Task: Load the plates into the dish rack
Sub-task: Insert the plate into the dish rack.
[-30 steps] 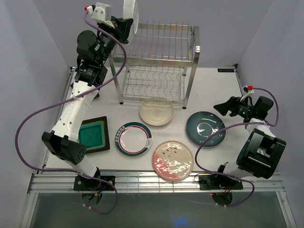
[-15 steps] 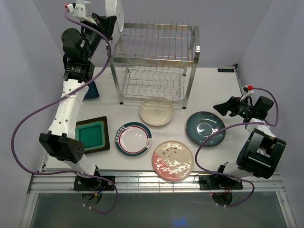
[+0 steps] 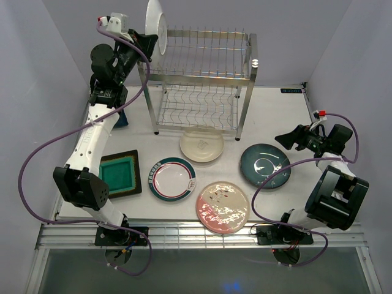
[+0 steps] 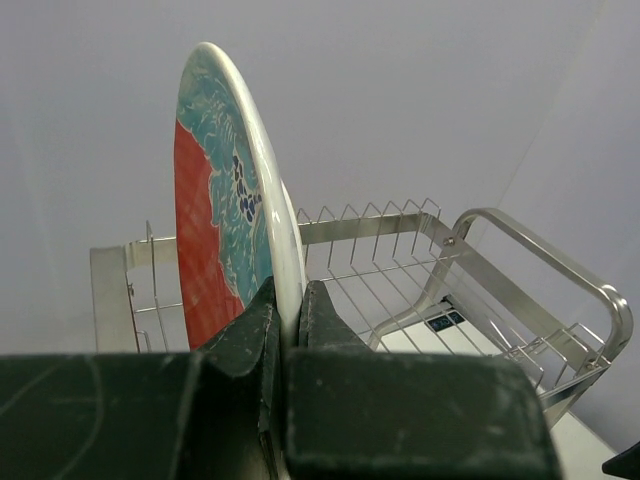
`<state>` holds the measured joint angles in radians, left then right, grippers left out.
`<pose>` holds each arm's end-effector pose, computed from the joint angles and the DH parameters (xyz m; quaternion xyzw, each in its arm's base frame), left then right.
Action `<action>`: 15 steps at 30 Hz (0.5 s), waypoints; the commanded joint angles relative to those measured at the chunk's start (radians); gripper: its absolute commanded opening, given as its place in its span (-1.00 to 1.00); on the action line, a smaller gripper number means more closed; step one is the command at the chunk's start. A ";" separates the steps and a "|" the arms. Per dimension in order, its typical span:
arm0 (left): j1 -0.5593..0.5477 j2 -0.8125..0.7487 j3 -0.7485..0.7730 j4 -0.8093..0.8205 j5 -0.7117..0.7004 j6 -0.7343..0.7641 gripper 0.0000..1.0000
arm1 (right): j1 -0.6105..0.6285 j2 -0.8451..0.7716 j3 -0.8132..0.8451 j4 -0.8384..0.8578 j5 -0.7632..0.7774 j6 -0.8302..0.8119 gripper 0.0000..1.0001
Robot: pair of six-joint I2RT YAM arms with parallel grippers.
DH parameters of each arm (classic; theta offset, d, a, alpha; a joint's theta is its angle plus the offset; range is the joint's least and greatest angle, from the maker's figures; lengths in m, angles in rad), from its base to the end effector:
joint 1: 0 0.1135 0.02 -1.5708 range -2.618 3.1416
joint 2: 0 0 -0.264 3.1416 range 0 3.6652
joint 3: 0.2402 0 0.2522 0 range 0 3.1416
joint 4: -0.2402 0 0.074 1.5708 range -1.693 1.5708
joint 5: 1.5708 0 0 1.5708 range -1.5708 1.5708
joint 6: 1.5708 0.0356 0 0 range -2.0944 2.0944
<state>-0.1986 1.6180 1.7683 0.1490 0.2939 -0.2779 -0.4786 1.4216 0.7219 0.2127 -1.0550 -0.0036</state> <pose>0.3597 -0.0829 0.5051 0.0944 0.5916 -0.2723 0.7530 0.2696 -0.1050 0.2199 -0.0782 0.7806 0.3124 0.5357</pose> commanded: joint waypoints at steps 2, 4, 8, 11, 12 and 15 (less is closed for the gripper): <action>0.008 -0.083 0.020 0.219 -0.035 0.026 -1.00 | -0.008 0.004 0.011 0.020 -0.028 -0.012 0.77; 0.010 -0.079 0.017 0.219 -0.032 0.026 -1.00 | -0.008 0.005 0.011 0.019 -0.028 -0.012 0.77; 0.013 -0.066 0.010 0.219 -0.019 0.020 -1.00 | -0.006 0.011 0.014 0.014 -0.030 -0.012 0.77; 0.014 -0.056 0.002 0.221 -0.022 0.013 -1.00 | -0.008 0.013 0.016 0.014 -0.033 -0.013 0.77; 0.016 -0.055 0.002 0.219 -0.022 0.013 -1.00 | -0.008 0.013 0.016 0.014 -0.031 -0.013 0.77; 0.018 -0.053 -0.007 0.219 -0.025 0.009 -0.99 | -0.008 0.013 0.016 0.011 -0.033 -0.013 0.77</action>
<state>-0.1898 1.6180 1.7393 0.1543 0.2852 -0.2722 -0.4786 1.4292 0.7219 0.2119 -1.0622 -0.0040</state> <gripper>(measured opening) 0.110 0.886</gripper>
